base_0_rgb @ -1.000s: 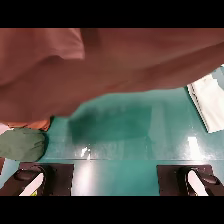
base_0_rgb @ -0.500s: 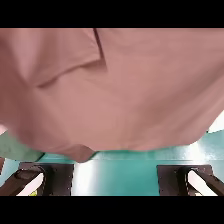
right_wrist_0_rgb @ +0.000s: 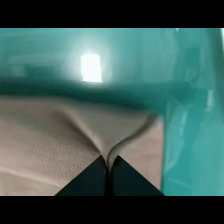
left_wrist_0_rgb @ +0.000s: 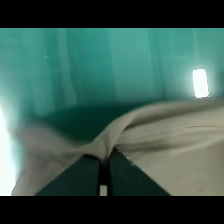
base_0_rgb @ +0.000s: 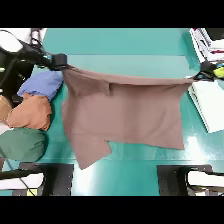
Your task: Fold the shirts.
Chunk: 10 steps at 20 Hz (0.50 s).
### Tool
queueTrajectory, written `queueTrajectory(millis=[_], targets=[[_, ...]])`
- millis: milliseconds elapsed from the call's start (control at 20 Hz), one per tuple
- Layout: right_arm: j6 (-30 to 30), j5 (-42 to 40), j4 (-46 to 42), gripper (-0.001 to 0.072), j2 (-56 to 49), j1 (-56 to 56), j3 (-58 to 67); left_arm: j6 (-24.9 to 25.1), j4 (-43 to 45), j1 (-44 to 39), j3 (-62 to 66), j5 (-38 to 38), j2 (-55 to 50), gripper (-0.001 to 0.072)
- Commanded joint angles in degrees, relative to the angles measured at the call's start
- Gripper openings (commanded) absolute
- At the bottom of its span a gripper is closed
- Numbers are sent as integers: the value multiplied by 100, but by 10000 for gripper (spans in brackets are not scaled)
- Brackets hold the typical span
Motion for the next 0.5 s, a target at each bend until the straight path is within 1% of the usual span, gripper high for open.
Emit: queueTrajectory(millis=[0,150,250,350,450], targets=[[-50,-743,522,13,-1036,52,452,116,-236,4,409,726,-966,26],[-48,-796,649,13,-1486,52,1384,151,-127,7,988,1025,-1174,26],[-48,-702,645,13,-1539,52,1718,157,-96,87,1237,903,-1174,26],[-162,-328,629,13,-1532,52,1856,170,-103,192,1366,365,-1174,26],[-258,208,492,13,-1517,61,1762,173,-101,306,1333,-542,-1178,26]])
